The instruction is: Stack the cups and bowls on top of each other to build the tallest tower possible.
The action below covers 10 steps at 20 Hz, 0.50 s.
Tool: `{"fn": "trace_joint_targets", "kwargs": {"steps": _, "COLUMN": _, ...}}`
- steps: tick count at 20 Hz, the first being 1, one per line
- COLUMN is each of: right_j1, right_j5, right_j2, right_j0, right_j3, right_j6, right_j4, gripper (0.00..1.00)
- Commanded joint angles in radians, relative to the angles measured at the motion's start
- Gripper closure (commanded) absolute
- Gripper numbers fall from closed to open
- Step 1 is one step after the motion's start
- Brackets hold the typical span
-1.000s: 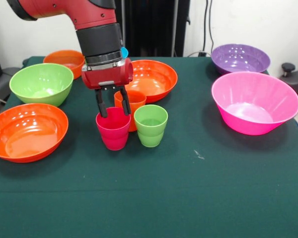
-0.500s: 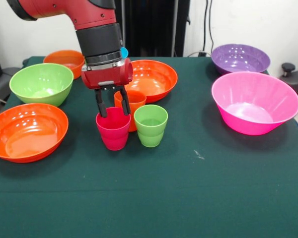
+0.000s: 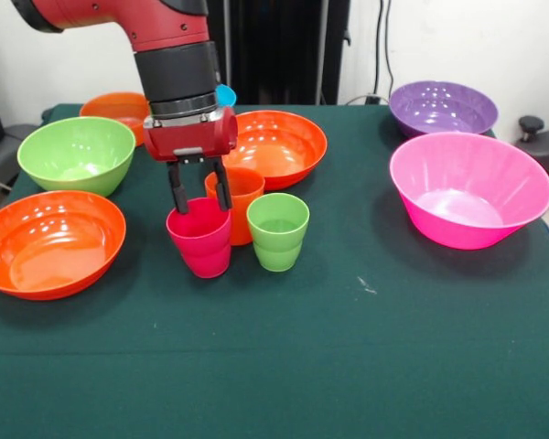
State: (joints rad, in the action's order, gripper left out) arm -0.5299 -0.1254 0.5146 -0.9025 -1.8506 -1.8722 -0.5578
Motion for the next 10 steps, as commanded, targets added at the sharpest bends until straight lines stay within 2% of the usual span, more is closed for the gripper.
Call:
{"fn": "trace_joint_targets", "kwargs": {"steps": 1, "right_j1": -0.005, "right_j5": -0.059, "right_j2": -0.021, "right_j0": 0.022, "right_j3": 0.102, "right_j6": -0.021, "right_j4": -0.008, "gripper": 0.00}}
{"fn": "trace_joint_targets", "kwargs": {"steps": 10, "right_j1": 0.050, "right_j5": -0.021, "right_j2": -0.018, "right_j0": 0.014, "right_j3": 0.113, "right_j6": -0.025, "right_j4": -0.025, "gripper": 0.00}}
